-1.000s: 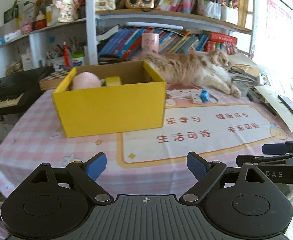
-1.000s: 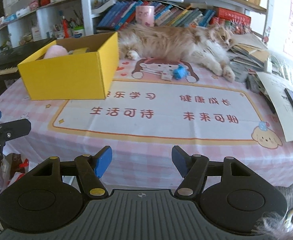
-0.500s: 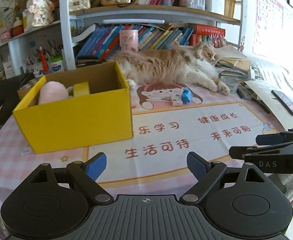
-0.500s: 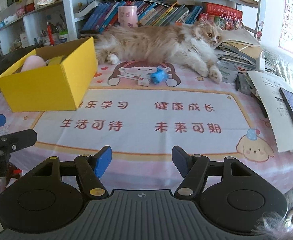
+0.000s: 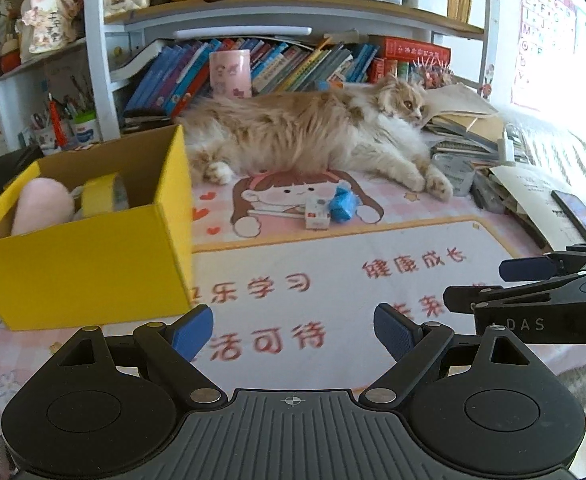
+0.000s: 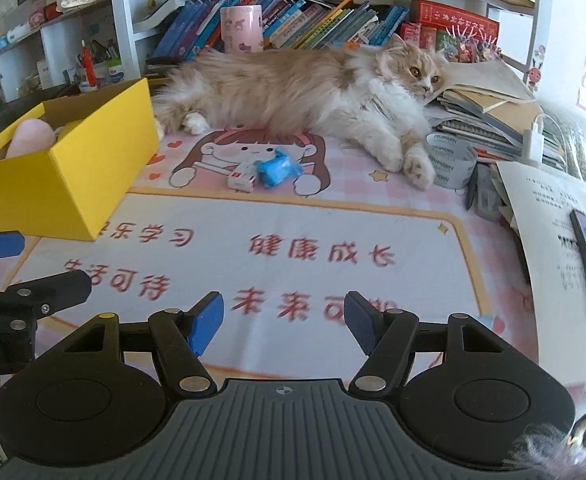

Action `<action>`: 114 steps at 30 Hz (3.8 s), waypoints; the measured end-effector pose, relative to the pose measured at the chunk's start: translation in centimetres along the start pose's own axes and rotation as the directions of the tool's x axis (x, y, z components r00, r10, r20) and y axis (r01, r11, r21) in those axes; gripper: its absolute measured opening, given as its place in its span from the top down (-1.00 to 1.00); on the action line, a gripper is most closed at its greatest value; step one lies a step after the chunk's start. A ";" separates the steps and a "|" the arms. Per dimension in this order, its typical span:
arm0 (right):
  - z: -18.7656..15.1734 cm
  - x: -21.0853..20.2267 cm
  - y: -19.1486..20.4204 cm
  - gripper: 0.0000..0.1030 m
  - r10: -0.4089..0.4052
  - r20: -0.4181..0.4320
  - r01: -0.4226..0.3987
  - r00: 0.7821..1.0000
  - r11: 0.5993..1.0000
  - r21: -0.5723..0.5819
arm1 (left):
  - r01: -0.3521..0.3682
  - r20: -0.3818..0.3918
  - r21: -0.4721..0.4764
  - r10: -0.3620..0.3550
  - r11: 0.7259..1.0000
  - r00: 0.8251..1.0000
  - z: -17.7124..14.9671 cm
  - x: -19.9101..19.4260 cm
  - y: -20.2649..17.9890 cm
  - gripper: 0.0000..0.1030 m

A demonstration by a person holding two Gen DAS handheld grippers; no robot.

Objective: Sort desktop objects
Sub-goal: 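Lift both open tools out of the box toward the blue item and white card box, then grasp the blue wrapped item with the right tool while the left tool grasps the white card box, then carry the blue item in the right tool while the left tool carries the card box toward the yellow box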

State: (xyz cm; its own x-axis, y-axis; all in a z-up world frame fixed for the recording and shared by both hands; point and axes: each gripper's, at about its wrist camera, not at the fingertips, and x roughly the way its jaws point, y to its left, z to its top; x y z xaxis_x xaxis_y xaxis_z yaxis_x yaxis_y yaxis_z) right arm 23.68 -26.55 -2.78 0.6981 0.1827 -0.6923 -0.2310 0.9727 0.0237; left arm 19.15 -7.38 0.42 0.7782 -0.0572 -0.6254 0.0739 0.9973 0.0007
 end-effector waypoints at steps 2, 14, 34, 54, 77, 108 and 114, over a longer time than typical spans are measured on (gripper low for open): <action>0.4 0.6 -0.9 -0.25 0.009 -0.001 -0.009 1.000 1.000 -0.008 | -0.009 -0.005 -0.006 0.009 1.000 1.000 0.4 0.8 -0.6 -0.75; 3.7 5.0 -4.6 -0.24 0.069 -0.011 -0.069 0.998 0.997 -0.019 | -0.058 -0.035 0.013 0.058 0.998 0.998 3.5 5.6 -3.2 -0.75; 11.2 16.9 -3.8 -0.20 0.222 -0.055 -0.228 0.973 0.960 -0.163 | -0.139 -0.100 -0.010 0.137 0.990 0.985 6.3 12.3 -1.4 -0.75; 12.2 19.0 -7.2 0.62 0.224 -0.096 -0.233 0.970 0.968 -0.097 | -0.063 -0.115 0.026 0.066 0.998 0.991 8.4 18.9 -2.8 -0.34; 13.9 21.3 -4.9 0.26 0.222 -0.132 -0.241 0.966 0.959 -0.150 | -0.063 -0.136 -0.077 0.052 0.995 0.989 8.3 18.5 -0.3 0.44; 9.9 8.7 -6.0 0.45 0.231 0.046 -0.226 0.972 0.969 -0.097 | -0.028 0.045 -0.047 0.030 0.998 0.999 6.7 5.3 -1.6 0.44; 7.7 5.9 -5.8 0.46 0.201 0.054 -0.197 0.978 0.978 -0.065 | -0.020 0.061 -0.011 0.021 1.000 0.998 5.6 2.8 -1.0 0.44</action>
State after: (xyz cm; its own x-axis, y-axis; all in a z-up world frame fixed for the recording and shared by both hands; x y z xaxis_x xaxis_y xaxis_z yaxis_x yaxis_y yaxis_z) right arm 34.36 -29.97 -1.40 0.6732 0.3815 -0.6334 -0.4072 0.9063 0.1130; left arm 24.75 -8.81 3.07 0.8160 -0.0393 -0.5767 0.0515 0.9987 0.0048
